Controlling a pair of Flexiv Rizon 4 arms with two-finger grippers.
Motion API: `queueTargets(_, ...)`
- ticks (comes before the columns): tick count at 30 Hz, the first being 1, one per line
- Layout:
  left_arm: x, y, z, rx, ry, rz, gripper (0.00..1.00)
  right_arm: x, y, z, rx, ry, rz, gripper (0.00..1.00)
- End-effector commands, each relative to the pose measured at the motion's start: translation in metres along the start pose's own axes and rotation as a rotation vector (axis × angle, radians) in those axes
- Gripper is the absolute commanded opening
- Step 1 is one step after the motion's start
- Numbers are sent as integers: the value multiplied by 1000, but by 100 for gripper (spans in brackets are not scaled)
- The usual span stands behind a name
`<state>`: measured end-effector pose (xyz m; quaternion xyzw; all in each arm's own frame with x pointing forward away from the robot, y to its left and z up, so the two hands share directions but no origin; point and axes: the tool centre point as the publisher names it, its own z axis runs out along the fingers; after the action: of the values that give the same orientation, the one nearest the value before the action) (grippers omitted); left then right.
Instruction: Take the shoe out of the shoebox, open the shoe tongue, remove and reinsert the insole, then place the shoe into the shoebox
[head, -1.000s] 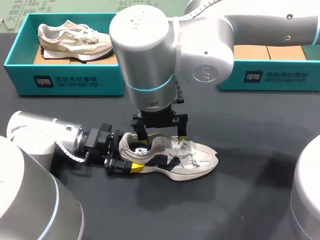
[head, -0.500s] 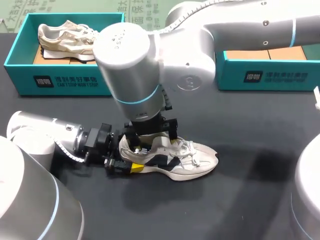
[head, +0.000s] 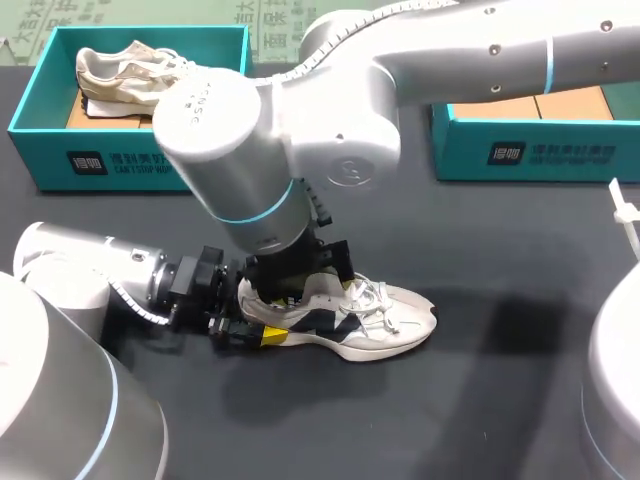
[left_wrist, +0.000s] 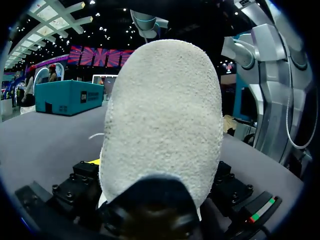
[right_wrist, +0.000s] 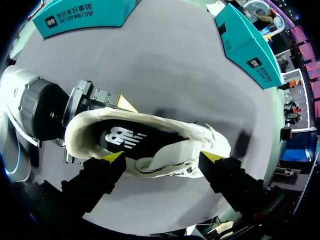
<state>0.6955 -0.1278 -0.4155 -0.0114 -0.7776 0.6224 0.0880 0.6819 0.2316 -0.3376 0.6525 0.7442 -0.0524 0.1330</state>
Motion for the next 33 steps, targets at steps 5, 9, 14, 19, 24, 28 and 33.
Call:
queueTargets(5,-1,0,0,-1,-1,-1,0,-1,-7,6,-22,-109,394,100)
queueTargets(9,-1,0,0,-1,-1,-1,0,-7,-5,13,-21,-116,395,100)
queueTargets(14,-1,0,0,-1,-1,-1,0,-12,-1,19,-19,-124,398,100)
queueTargets(19,-1,0,0,-1,-1,-1,0,-15,-2,20,-16,-129,402,100)
queueTargets(24,-1,0,0,-1,-1,-1,0,-21,-12,20,-9,-132,421,100)
queueTargets(28,-1,0,0,-1,-1,-1,0,-25,-14,20,-5,-132,424,100)
queueTargets(33,-1,0,0,-1,-1,-1,0,-30,-15,19,0,-131,422,100)
